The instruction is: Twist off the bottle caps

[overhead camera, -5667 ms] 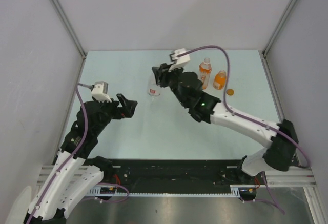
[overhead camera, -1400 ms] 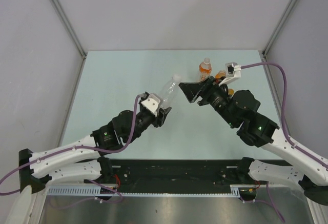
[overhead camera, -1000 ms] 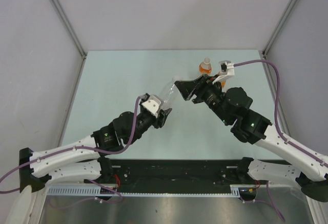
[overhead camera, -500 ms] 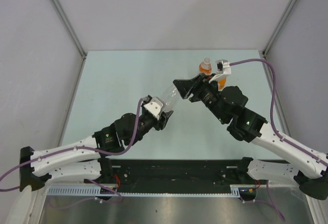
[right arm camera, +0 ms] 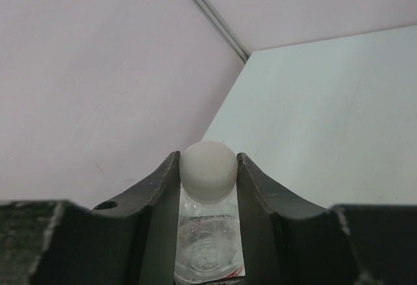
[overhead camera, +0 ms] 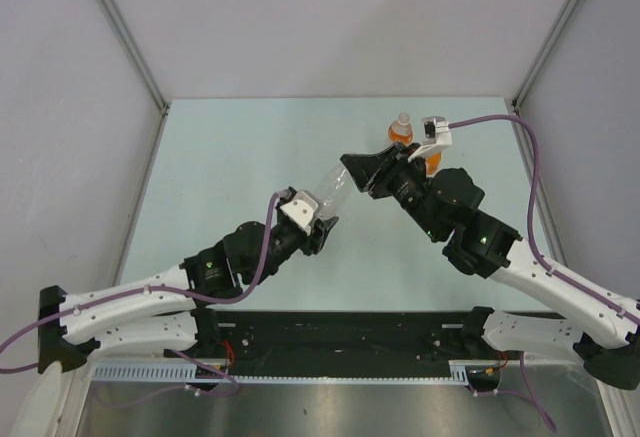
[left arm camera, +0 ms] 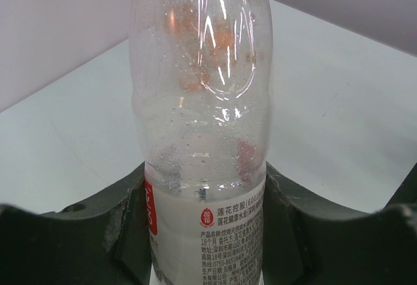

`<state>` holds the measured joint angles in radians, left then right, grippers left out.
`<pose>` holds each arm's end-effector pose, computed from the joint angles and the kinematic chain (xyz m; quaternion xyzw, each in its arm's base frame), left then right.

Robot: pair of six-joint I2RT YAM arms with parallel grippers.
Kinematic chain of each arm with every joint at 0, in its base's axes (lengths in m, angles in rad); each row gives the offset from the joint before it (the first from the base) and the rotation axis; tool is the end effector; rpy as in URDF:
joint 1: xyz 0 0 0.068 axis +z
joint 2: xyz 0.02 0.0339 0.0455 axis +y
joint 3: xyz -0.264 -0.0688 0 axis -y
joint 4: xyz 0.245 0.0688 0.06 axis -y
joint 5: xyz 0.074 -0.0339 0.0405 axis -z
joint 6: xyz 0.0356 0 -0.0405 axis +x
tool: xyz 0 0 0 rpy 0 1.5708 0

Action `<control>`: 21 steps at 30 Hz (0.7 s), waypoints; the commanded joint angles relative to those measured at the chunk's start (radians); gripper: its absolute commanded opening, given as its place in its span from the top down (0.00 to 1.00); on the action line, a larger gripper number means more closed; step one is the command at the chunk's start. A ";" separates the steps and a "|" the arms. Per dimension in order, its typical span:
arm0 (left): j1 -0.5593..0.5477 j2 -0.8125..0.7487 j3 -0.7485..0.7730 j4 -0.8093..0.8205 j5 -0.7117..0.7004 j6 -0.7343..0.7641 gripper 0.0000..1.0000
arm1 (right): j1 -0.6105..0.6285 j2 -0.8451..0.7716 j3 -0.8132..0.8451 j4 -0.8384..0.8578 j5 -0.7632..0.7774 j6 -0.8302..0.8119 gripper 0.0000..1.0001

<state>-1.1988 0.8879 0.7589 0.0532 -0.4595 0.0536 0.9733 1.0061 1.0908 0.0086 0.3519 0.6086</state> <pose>0.0909 -0.1896 0.3383 0.2931 0.6694 -0.2183 0.6469 0.1366 0.1789 0.4270 0.0070 0.6754 0.4347 0.5956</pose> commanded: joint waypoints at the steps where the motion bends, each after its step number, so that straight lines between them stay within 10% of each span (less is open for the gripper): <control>1: -0.010 -0.035 -0.009 0.042 0.057 0.006 1.00 | 0.004 -0.014 0.047 0.016 -0.004 -0.041 1.00; 21: 0.257 0.002 0.154 0.091 1.421 -0.331 1.00 | -0.093 -0.147 -0.042 0.198 -0.815 -0.264 1.00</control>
<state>-0.9714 0.8436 0.8616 0.0631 0.4728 -0.1707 0.9081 0.8322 1.0622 0.1513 -0.1799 0.3992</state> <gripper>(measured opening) 0.563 0.394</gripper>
